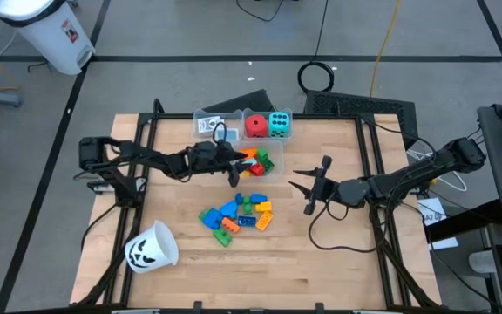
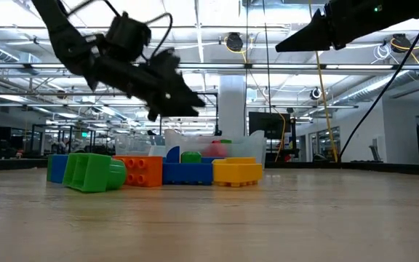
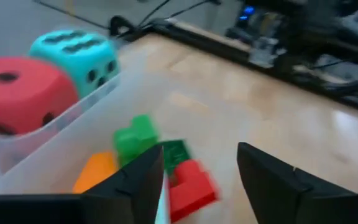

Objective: Pick & Place Toys
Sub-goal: Put the blue game piece into the bottom transparent bin

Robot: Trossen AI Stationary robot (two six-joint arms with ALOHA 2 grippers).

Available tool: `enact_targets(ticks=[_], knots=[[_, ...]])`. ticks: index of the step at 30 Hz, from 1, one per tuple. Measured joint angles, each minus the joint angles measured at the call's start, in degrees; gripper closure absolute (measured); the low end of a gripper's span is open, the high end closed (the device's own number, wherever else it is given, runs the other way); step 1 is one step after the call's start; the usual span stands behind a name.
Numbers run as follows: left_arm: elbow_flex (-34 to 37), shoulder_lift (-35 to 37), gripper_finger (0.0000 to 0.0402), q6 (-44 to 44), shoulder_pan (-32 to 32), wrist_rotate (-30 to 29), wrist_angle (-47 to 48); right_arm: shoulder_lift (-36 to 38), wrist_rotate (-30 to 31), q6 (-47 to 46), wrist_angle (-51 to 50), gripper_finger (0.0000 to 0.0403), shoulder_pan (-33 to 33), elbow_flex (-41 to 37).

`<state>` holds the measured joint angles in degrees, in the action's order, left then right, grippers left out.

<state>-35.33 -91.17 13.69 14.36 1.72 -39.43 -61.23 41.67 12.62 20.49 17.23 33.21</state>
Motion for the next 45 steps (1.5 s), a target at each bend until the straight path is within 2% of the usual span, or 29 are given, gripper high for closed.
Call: enact_targets(ticks=[5, 11, 14, 19, 26, 32, 36, 41, 45], knots=[[-0.04, 14.67, 0.018, 0.12, -3.56, 2.27, 19.54, 0.0, 0.01, 0.02, -0.81, 0.0266, 0.0, 0.0], [-0.09, 30.93, 0.0179, 2.67, -15.44, 0.64, 46.84, 0.0, 0.02, 0.07, -1.2, 0.0267, 0.0, 0.0], [-0.09, 33.53, 0.0179, 6.46, -22.85, -2.09, 56.91, 0.0, 0.02, 0.04, -1.22, 0.0264, 0.0, 0.0], [0.52, 31.7, 0.0179, 14.2, -33.74, -11.03, 67.03, 0.0, 0.02, 0.04, -1.22, 0.0265, 0.0, 0.0], [2.01, 23.11, 0.0179, 19.37, -39.15, -14.28, 66.4, 0.0, 0.01, 0.04, -1.18, 0.0268, 0.0, 0.0], [2.03, 12.84, 0.0179, 14.87, -39.97, -13.94, 61.26, 0.0, 0.0, 0.04, -1.14, 0.0268, 0.0, 0.0], [2.03, 8.15, 0.0179, 10.46, -39.67, -13.76, 50.86, 0.0, 0.01, 0.03, -1.11, 0.0269, 0.0, 0.0], [2.03, 6.92, 0.0179, 2.37, -38.46, -13.82, 34.98, 0.0, 0.01, 0.02, -1.09, 0.0269, 0.0, 0.0], [2.0, 6.93, 0.0179, -1.42, -36.95, -14.89, 29.4, 0.0, 0.02, 0.02, -1.07, 0.0266, 0.0, 0.0]])
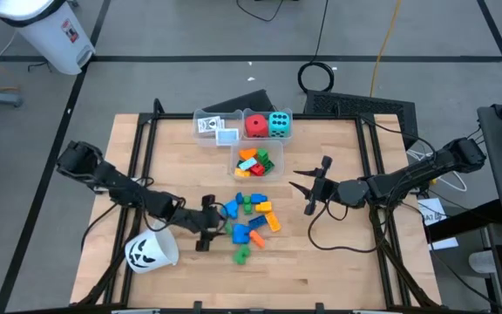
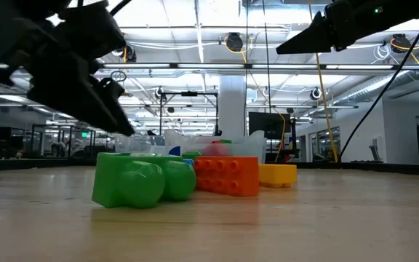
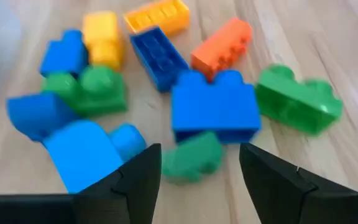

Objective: Pick & Place Toys
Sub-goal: Put the blue game piece into the bottom transparent bin

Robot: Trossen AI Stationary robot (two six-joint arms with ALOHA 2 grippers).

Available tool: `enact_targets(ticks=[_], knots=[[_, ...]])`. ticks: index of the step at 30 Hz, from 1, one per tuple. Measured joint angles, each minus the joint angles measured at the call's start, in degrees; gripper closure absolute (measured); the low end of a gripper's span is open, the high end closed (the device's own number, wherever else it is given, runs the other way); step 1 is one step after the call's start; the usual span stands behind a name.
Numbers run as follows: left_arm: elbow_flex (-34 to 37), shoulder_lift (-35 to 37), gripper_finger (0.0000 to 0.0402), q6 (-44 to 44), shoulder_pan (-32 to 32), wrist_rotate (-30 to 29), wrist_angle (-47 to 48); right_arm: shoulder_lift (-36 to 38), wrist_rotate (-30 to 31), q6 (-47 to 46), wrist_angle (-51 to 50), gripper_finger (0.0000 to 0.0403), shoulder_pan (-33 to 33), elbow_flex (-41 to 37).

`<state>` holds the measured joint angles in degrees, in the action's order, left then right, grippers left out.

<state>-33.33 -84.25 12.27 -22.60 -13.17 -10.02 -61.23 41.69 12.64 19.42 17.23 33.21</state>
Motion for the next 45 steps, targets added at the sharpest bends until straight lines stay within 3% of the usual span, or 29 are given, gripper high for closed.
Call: enact_targets(ticks=[9, 15, 23, 29, 37, 41, 45], knots=[[-0.8, 0.0, 0.0179, 6.71, 4.36, -9.62, 5.79, 0.0, -0.02, 0.0, -0.02, 0.0268, 0.0, 0.0], [-0.87, 0.0, 0.0179, 11.81, 6.78, -3.14, 6.74, 0.0, -0.02, -0.01, -0.02, 0.027, 0.0, 0.0], [-0.93, -3.06, 0.0177, 11.01, 6.83, -4.57, 7.14, 0.0, -0.02, -0.01, -0.06, 0.0264, 0.0, 0.0], [-0.91, -8.07, 0.0135, 11.33, 6.83, -6.56, 6.06, 0.02, -0.02, -0.02, -0.13, 0.0265, 0.0, 0.0], [-1.02, -10.25, 0.0086, 5.48, 7.3, -8.0, 2.24, 0.02, -0.02, 0.0, -0.4, 0.0262, 0.0, 0.0], [-1.0, -10.14, 0.0107, 3.91, 7.27, -8.14, 1.93, 0.02, -0.02, -0.02, -0.5, 0.0262, 0.0, 0.0], [-1.0, -10.14, 0.0171, 3.97, 7.58, -7.02, 1.75, 0.02, -0.02, -0.02, -0.52, 0.0262, 0.0, 0.0]])
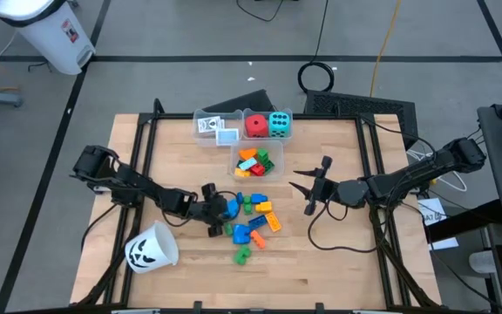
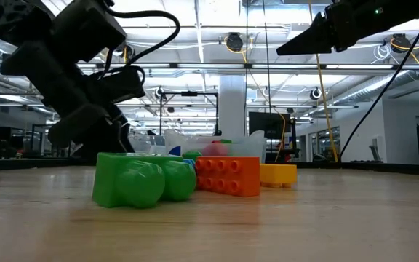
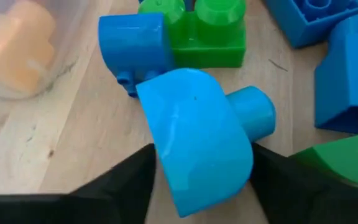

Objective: Pick & Place Toys
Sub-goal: Put the blue game piece into the bottom transparent bin

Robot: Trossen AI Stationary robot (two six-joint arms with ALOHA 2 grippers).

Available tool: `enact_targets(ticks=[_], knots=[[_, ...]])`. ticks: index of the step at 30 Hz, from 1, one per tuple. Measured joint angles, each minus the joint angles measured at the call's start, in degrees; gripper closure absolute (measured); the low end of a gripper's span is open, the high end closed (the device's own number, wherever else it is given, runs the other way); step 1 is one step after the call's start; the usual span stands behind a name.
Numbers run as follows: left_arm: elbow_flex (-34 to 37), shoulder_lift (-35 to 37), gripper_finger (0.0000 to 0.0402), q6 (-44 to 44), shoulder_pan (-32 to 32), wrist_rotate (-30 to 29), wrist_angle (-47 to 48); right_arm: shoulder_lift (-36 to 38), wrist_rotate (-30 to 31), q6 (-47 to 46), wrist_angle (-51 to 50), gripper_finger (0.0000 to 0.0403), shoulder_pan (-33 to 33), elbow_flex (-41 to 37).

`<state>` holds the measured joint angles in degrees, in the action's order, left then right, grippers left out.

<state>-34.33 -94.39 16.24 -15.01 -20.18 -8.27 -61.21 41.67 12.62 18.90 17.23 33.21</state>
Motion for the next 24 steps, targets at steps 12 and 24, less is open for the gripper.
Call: enact_targets(ticks=[12, 24], knots=[[0.11, 2.56, 0.0347, -1.15, 1.26, -1.02, -0.92, 0.0, 0.0, -0.85, -0.06, 0.0261, 0.0, 0.0], [0.19, 16.05, 0.035, -8.08, 3.57, -0.92, -2.54, 0.0, 0.0, -1.38, -0.37, 0.0261, 0.0, 0.0]])
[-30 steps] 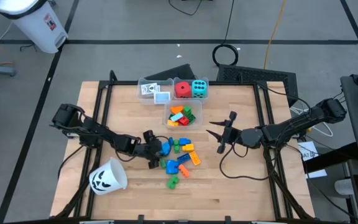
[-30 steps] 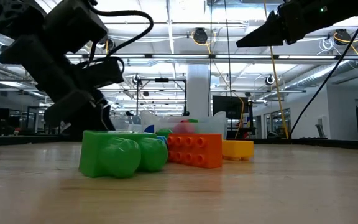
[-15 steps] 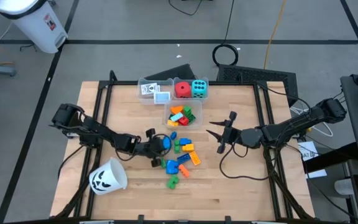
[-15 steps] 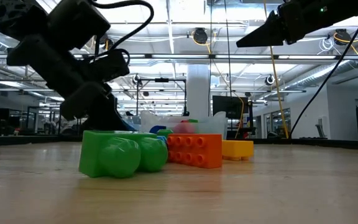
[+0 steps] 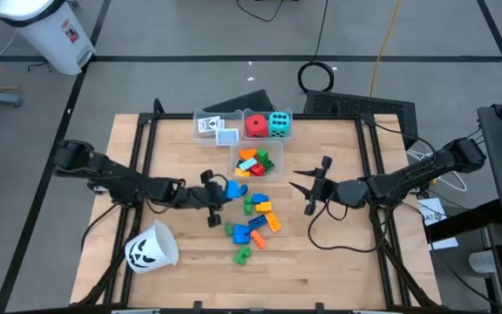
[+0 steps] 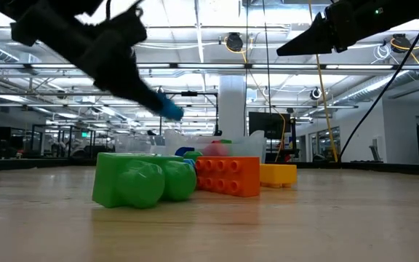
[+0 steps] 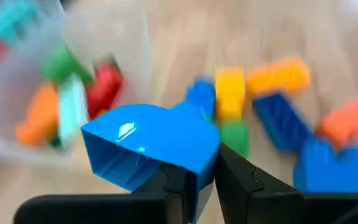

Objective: Pick & Place Toys
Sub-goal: Put the blue game piece into the bottom transparent bin

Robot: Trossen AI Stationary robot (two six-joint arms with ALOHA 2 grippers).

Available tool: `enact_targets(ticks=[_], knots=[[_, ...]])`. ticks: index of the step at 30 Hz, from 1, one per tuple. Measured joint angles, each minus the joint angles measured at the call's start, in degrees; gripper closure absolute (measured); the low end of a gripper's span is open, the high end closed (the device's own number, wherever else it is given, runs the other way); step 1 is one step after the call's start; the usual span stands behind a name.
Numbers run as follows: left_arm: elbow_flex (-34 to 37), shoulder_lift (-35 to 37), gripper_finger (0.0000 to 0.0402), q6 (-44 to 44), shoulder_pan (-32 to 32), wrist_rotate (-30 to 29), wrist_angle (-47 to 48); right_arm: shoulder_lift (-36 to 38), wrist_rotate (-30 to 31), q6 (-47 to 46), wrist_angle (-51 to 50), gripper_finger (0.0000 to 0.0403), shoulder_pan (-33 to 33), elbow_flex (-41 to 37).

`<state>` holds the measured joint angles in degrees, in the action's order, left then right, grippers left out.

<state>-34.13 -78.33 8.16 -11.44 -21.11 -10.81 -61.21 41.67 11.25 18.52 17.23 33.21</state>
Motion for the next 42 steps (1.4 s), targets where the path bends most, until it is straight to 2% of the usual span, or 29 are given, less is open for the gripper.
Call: enact_targets(ticks=[8, 11, 17, 25, 34, 42], knots=[[-0.08, 5.34, 0.0348, -10.23, 6.43, -0.96, -10.09, -0.01, 0.0, 0.0, 0.0, 0.0261, 0.0, 0.0], [-0.04, 4.31, 0.0347, -10.52, 10.67, 2.03, -12.11, -0.02, 0.0, -0.02, 0.02, 0.0261, 0.0, 0.0], [-2.0, -3.36, 0.0347, -9.51, 17.19, 10.52, -19.5, -0.02, 0.0, 0.04, 0.02, 0.0261, 0.0, 0.0], [-14.38, -19.95, 0.0346, -10.61, 20.55, 18.51, -19.14, -0.02, 0.0, 0.11, 0.0, 0.0261, 0.0, 0.02], [-25.41, -31.66, 0.0346, -9.75, 23.43, 21.36, -15.43, -0.02, 0.0, 0.11, 0.04, 0.0261, 0.0, 0.02], [-27.51, -33.65, 0.0343, -7.45, 24.72, 21.24, -12.54, -0.02, 0.01, 0.11, 0.02, 0.0261, 0.0, 0.02]])
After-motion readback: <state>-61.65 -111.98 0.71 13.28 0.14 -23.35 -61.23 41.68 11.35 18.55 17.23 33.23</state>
